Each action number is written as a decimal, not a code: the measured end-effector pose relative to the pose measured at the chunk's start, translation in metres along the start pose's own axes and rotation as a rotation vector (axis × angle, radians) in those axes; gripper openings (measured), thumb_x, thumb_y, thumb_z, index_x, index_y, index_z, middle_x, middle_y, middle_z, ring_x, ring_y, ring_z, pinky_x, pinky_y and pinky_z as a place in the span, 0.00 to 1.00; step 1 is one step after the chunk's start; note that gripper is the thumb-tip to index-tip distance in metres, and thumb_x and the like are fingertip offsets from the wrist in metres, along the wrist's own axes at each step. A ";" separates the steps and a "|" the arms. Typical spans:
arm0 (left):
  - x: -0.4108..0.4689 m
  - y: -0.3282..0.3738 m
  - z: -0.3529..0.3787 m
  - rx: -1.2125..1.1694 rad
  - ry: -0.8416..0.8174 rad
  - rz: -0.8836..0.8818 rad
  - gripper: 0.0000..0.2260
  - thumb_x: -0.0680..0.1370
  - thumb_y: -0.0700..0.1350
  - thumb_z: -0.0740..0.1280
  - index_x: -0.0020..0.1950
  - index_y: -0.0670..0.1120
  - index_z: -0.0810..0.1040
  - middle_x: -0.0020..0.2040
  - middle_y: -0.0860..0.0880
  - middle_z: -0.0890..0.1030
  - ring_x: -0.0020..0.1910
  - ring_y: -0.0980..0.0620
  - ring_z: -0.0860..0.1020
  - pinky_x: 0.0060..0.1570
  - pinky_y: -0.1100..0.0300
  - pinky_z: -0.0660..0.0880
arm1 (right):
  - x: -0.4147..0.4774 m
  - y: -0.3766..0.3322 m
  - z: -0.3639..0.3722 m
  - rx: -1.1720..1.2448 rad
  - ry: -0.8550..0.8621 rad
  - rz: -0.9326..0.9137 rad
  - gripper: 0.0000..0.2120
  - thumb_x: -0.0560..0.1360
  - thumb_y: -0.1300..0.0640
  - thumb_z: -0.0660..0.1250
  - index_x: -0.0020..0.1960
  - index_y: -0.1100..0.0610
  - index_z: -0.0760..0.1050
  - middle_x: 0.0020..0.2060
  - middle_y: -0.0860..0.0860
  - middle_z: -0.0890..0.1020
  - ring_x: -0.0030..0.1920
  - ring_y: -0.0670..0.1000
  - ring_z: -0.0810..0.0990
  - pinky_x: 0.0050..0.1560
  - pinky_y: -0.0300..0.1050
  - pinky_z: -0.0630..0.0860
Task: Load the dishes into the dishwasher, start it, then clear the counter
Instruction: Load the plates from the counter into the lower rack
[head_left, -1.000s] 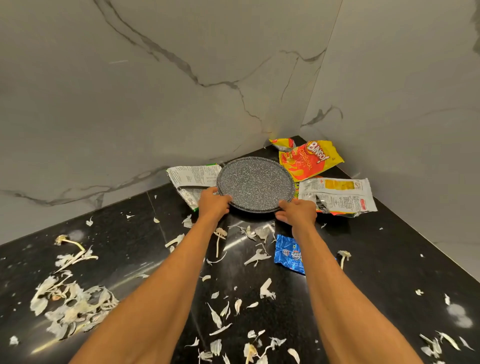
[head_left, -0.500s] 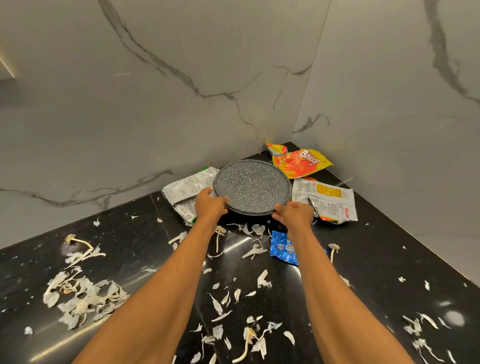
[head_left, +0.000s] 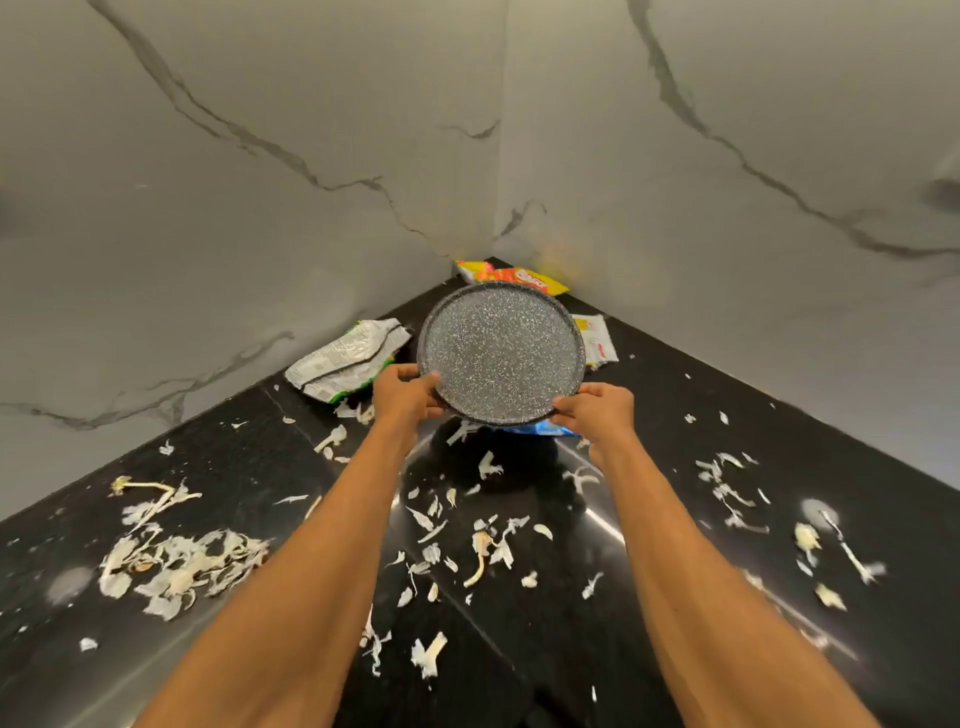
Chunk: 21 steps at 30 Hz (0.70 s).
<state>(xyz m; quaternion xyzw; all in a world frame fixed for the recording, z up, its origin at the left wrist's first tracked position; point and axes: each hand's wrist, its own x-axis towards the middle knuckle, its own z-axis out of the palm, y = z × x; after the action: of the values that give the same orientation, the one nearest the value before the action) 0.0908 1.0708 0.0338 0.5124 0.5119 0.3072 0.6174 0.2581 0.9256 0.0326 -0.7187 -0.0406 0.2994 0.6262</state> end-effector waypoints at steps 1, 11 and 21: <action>-0.006 -0.002 0.004 0.000 -0.022 -0.002 0.09 0.76 0.37 0.70 0.51 0.42 0.72 0.40 0.42 0.78 0.30 0.49 0.76 0.28 0.59 0.79 | -0.005 0.006 -0.011 -0.003 0.025 0.006 0.12 0.69 0.75 0.71 0.39 0.61 0.74 0.43 0.60 0.82 0.45 0.57 0.84 0.43 0.49 0.83; -0.102 -0.049 0.073 0.090 -0.430 0.071 0.09 0.78 0.33 0.65 0.56 0.43 0.72 0.41 0.44 0.78 0.26 0.52 0.78 0.21 0.60 0.76 | -0.096 0.073 -0.155 0.126 0.287 -0.007 0.17 0.67 0.78 0.69 0.44 0.59 0.72 0.43 0.61 0.82 0.42 0.58 0.84 0.34 0.47 0.81; -0.258 -0.104 0.137 0.219 -0.760 0.132 0.08 0.74 0.30 0.68 0.48 0.41 0.73 0.46 0.39 0.78 0.41 0.42 0.80 0.35 0.52 0.82 | -0.235 0.136 -0.319 0.134 0.577 -0.069 0.23 0.66 0.79 0.69 0.53 0.58 0.75 0.38 0.57 0.81 0.40 0.56 0.83 0.41 0.56 0.83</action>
<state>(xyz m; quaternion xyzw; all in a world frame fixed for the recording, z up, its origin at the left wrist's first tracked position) 0.1313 0.7644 0.0106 0.6841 0.2426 0.0786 0.6834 0.1766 0.5156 0.0076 -0.7294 0.1347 0.0632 0.6678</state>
